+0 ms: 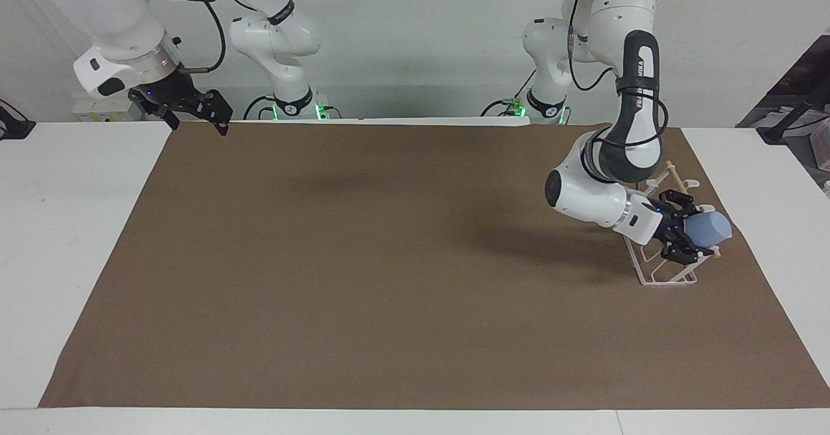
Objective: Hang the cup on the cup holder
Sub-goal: 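Carry the cup with the left gripper over the acrylic rack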
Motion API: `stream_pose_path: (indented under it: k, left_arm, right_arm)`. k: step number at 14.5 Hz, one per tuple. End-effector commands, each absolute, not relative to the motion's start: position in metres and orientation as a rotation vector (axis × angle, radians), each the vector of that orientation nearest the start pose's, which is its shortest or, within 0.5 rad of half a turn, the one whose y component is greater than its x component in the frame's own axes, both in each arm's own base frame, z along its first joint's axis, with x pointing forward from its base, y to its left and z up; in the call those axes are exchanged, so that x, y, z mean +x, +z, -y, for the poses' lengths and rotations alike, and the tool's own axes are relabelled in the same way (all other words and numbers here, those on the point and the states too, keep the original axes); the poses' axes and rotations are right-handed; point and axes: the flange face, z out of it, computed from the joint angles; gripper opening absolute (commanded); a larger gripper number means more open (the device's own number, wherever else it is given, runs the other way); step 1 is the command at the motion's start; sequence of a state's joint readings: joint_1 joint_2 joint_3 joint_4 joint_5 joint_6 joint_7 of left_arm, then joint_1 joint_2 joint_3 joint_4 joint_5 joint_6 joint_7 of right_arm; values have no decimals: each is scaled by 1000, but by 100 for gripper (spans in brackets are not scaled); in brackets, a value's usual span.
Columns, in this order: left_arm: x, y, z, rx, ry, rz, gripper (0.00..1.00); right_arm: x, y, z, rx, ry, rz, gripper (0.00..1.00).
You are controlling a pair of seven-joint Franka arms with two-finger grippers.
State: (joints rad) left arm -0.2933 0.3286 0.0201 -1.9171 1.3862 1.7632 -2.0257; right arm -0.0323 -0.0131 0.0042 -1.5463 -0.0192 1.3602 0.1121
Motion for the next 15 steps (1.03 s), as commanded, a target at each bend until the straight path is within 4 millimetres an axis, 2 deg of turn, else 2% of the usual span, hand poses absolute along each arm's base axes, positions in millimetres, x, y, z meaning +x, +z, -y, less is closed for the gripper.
stream_pose_path:
  k: [1,4,5,6,7,9,11,15]
  left_arm:
    - [599,337,68,-1756,-1120,1030,44]
    - [602,337,76,-1789,-1117,1049,45]
    - [602,337,78,-1793,-1115,1048,50]
    - [602,338,78,-1793,-1111,1042,68]
    - [601,338,79,-1797,-1103,1029,100]
    - [601,339,78,-1788,-1090,1023,100]
    - [607,354,77,-1778,-1078,1067,100]
    - [629,414,89,-1896,-937,1182,100]
  right_arm:
    - [522,626,16,-3135,265,-184,99]
    - [522,626,16,-3135,265,-184,99]
    - [522,626,15,-3133,265,-186,99]
    - [522,626,15,-3133,265,-183,99]
    - [522,626,15,-3133,265,-186,99]
    - [522,626,15,-3133,265,-186,99]
    - [522,626,15,-3133,265,-186,99]
    - [522,626,15,-3132,265,-183,99]
